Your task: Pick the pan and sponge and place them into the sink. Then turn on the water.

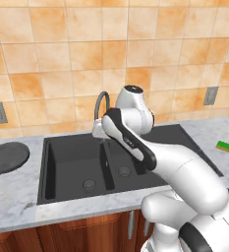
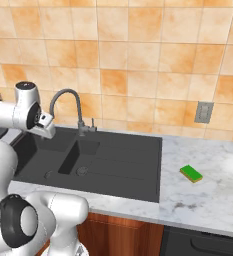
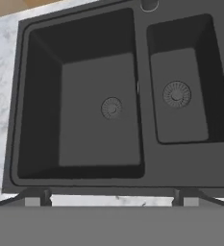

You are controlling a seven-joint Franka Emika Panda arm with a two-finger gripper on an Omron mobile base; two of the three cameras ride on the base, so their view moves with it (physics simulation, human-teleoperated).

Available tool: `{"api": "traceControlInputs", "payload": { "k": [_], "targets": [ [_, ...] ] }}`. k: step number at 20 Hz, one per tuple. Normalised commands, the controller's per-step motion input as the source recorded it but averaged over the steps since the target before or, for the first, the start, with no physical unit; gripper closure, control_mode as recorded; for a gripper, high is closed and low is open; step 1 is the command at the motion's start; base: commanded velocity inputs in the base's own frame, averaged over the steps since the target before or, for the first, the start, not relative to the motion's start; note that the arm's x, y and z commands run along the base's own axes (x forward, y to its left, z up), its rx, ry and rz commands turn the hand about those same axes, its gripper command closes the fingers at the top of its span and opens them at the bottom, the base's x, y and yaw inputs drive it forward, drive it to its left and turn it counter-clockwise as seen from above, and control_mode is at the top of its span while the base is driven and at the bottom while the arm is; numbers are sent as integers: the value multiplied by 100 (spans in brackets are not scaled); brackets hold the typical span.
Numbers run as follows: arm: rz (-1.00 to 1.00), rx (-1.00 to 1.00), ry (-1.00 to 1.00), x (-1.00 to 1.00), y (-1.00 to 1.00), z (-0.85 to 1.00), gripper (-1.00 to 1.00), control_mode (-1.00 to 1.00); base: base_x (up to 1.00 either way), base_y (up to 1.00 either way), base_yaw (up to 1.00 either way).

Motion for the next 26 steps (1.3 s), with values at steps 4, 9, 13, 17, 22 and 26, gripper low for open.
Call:
{"api": "traceControlInputs", "payload": {
  "k": [4, 9, 13, 17, 22, 26],
  "targets": [
    [-1, 0, 0, 0, 52, -4, -100, -100, 0, 0, 0],
    [0, 0, 0, 0, 59, -1, -100, -100, 0, 0, 0],
    [0, 0, 0, 0, 60, -1, -100, -100, 0, 0, 0],
    [0, 0, 0, 0, 58, 0, -100, -100, 0, 0, 0],
    [0, 0, 0, 0, 50, 0, -100, -100, 0, 0, 0],
    [0, 0, 0, 0, 50, 0, -100, -100, 0, 0, 0]
  ]
}}
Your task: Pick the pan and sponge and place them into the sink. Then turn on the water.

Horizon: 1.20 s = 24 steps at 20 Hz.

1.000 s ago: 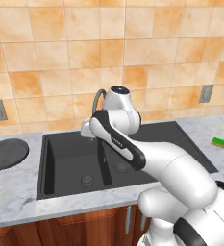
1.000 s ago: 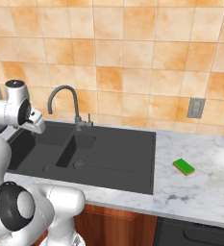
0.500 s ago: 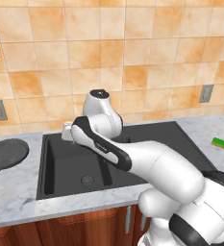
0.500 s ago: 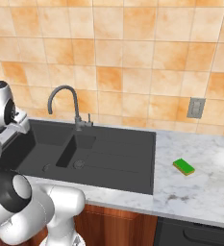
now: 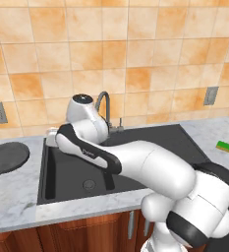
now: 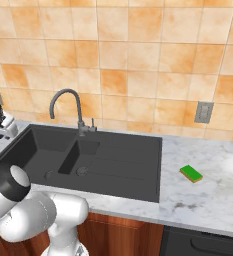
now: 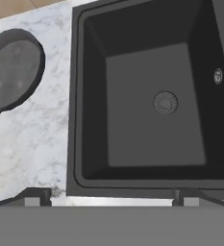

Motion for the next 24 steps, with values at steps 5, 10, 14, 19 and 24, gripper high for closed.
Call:
{"api": "traceControlInputs", "payload": {
  "k": [5, 10, 14, 19, 24],
  "targets": [
    [0, 0, 0, 0, 53, -4, -100, -100, 0, 0, 0],
    [0, 0, 0, 0, 53, -5, -100, -100, 0, 0, 0],
    [0, 0, 0, 0, 51, -3, -100, -100, 0, 0, 0],
    [0, 0, 0, 0, 50, -4, -100, -100, 0, 0, 0],
    [0, 0, 0, 0, 48, -9, -100, -100, 0, 0, 0]
  ]
}}
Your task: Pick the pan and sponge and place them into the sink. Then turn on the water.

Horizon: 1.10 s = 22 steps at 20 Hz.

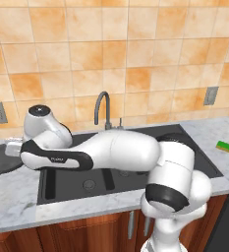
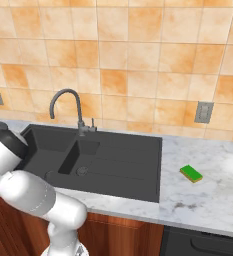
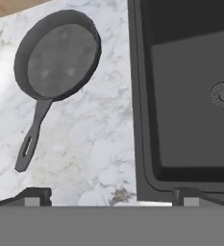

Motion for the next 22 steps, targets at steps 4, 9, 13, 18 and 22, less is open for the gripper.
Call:
{"api": "traceControlInputs", "payload": {
  "k": [4, 9, 13, 18, 22],
  "targets": [
    [0, 0, 0, 0, 43, -14, -100, -100, 0, 0, 0],
    [0, 0, 0, 0, 42, -16, -100, -100, 0, 0, 0],
    [0, 0, 0, 0, 24, -11, -100, -100, 0, 0, 0],
    [0, 0, 0, 0, 19, -8, -100, -100, 0, 0, 0],
    [0, 0, 0, 0, 16, -13, -100, -100, 0, 0, 0]
  ]
}}
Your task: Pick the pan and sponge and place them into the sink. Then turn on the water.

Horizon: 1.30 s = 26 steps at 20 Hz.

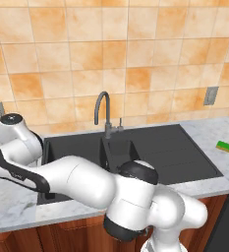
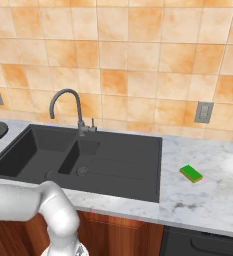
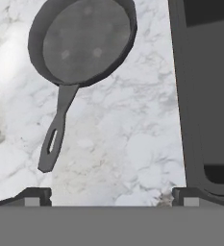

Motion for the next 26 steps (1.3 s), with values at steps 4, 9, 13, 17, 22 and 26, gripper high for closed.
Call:
{"api": "traceControlInputs", "payload": {
  "k": [4, 9, 13, 17, 22, 26],
  "targets": [
    [0, 0, 0, 0, 16, -20, -100, -100, 0, 0, 0],
    [0, 0, 0, 0, 13, -25, -100, -100, 0, 0, 0],
    [0, 0, 1, 1, 12, -22, -100, -100, 0, 0, 0],
    [0, 0, 3, 8, 10, -17, -100, -100, 0, 0, 0],
    [0, 0, 5, 20, 4, -16, -100, -100, 0, 0, 0],
    [0, 0, 5, 26, 2, -14, -100, -100, 0, 0, 0]
  ]
}}
